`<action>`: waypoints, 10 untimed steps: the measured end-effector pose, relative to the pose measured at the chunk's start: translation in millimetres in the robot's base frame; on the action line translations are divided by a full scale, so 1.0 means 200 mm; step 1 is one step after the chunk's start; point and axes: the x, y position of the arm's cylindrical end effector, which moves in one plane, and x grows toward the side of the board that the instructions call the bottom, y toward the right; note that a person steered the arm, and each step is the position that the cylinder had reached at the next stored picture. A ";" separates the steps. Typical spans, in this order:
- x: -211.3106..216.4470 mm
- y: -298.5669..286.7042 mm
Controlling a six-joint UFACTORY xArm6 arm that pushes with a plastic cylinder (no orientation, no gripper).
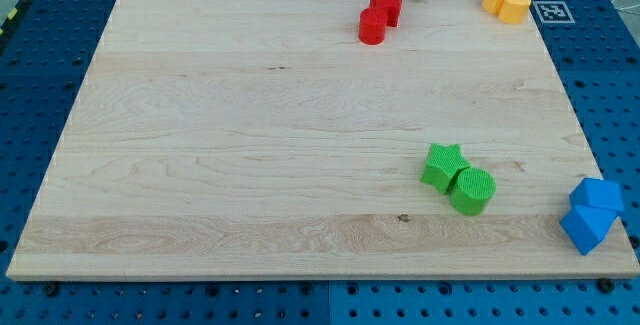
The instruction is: Slide the red star and red circle down a bit
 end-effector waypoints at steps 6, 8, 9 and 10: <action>0.07 -0.19; 0.18 -0.26; 0.25 -0.26; 0.29 -0.27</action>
